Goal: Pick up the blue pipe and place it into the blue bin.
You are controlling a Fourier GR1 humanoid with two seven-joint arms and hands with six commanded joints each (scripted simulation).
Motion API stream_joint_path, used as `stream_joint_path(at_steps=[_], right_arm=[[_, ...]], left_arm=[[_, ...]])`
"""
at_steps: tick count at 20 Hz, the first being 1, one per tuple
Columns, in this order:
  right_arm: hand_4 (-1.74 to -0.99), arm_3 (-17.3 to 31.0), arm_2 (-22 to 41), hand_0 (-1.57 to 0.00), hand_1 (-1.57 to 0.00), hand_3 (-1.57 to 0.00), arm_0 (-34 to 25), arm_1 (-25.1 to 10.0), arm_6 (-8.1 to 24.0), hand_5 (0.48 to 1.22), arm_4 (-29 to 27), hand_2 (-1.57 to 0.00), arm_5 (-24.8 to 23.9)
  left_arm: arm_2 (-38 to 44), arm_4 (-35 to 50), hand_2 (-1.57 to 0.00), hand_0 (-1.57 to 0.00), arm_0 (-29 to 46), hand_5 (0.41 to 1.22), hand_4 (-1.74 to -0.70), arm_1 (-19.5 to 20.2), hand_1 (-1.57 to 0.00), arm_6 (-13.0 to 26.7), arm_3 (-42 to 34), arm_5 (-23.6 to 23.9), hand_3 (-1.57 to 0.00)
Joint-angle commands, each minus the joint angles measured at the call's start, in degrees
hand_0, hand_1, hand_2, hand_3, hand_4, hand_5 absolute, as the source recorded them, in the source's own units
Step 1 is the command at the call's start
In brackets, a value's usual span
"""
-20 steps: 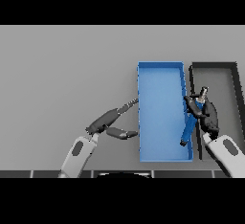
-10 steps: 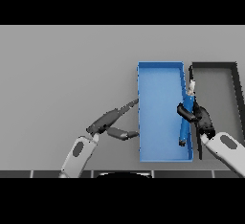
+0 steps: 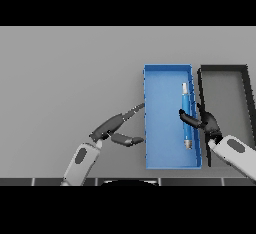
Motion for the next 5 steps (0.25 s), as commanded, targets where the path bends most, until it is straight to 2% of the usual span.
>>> stream_joint_path(at_steps=[1, 5], right_arm=[[-1.022, 0.0, 0.1, -0.01, -0.01, 0.00, -0.2, 0.0, 0.1, 0.661, -0.2, -0.01, -0.1], [-1.022, 0.2, 0.8, -0.01, -0.01, 0.00, -1.1, -0.3, 0.1, 0.643, -1.1, -0.01, 0.2]], left_arm=[[-0.1, -0.3, 0.00, 0.00, 0.2, 0.431, -0.88, 0.1, 0.00, -0.2, 0.3, 0.1, 0.00], [-0.6, -0.3, 0.00, 0.00, 1.6, 0.431, -0.88, 0.9, 0.00, -1.0, -1.2, -0.3, 0.00]])
